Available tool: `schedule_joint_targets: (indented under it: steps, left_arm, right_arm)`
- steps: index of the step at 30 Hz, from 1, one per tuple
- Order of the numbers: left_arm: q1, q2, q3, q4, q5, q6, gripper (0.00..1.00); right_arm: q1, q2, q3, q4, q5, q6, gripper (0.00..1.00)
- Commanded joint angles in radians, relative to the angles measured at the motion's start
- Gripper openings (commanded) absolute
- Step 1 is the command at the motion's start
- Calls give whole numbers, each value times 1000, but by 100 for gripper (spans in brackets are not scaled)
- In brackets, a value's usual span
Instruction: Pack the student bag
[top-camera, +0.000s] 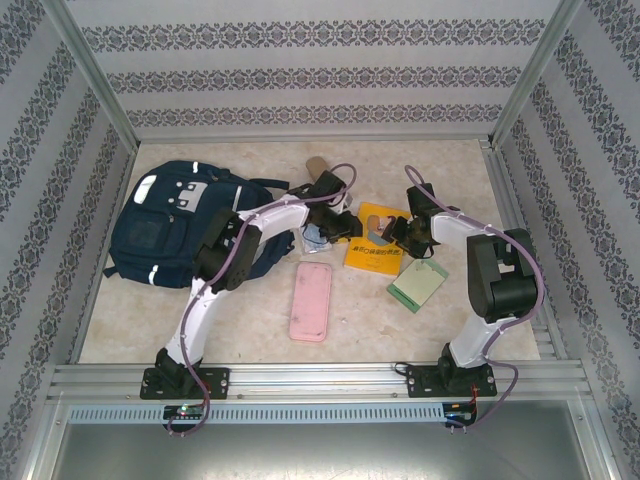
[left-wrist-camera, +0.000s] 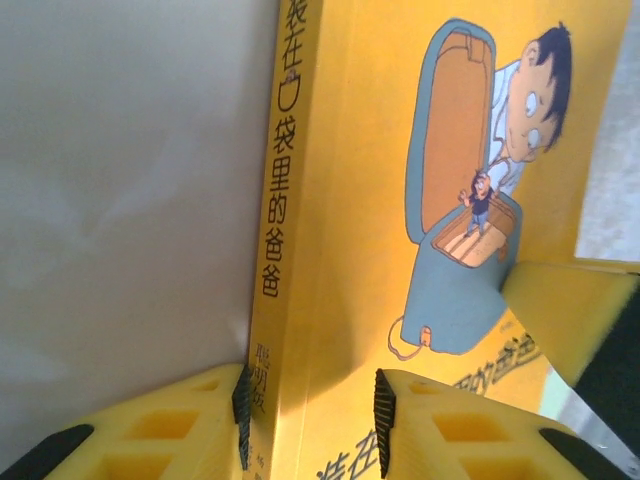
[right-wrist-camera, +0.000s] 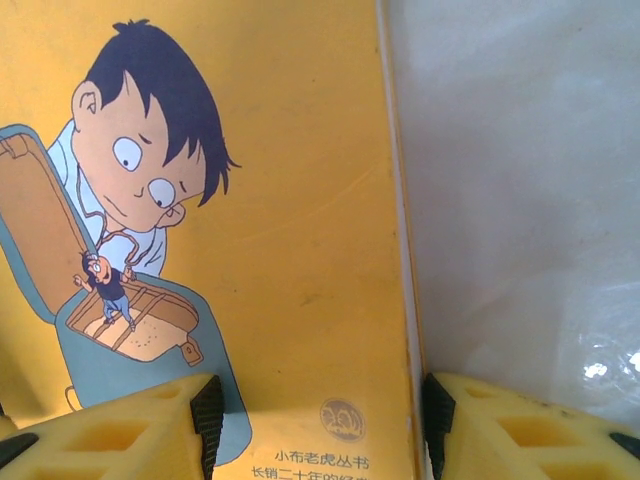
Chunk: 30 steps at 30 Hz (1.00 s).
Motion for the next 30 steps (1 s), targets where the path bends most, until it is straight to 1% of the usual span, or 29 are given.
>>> schedule_joint_targets:
  steps: [1, 2, 4, 8, 11, 14, 15, 16, 19, 20, 22, 25, 27, 30]
  left_arm:
    - [-53, -98, -83, 398, 306, -210, 37]
    - [-47, -110, -110, 473, 324, -257, 37]
    - [-41, -119, -139, 565, 346, -314, 37]
    - [-42, -106, -157, 579, 346, -323, 38]
    - [-39, -87, -204, 744, 361, -435, 38]
    - [-40, -87, -214, 766, 356, -439, 39]
    - [-41, -88, -213, 755, 355, -430, 39]
    - [-40, -88, -198, 698, 352, -394, 40]
    - [-44, -98, -128, 399, 306, -188, 38]
    - [-44, -101, -115, 331, 288, -143, 35]
    - [-41, -113, -118, 301, 283, -122, 24]
    - [-34, -141, -139, 319, 282, -128, 8]
    - [-24, -168, -165, 372, 288, -159, 0]
    - [1, -212, -215, 494, 307, -235, 0]
  right_arm:
    - [29, 5, -6, 60, -127, 9, 57]
    - [27, 0, -7, 62, -129, 9, 57]
    - [26, -9, -6, 63, -130, 10, 57]
    - [21, -26, -10, 60, -133, 11, 57]
    - [15, -41, -17, 58, -134, 11, 57]
    - [11, -55, -25, 57, -136, 10, 57]
    - [9, -59, -27, 57, -136, 10, 57]
    - [7, -63, -29, 57, -137, 8, 57]
    - [5, -72, -33, 54, -136, 6, 57]
    - [4, -78, -35, 54, -139, 6, 57]
    - [0, -92, -36, 52, -143, 4, 59]
    - [-19, -134, -53, 61, -169, 4, 67]
    - [-38, -173, -79, 85, -192, 12, 71]
    - [-77, -228, -126, 137, -259, 41, 76]
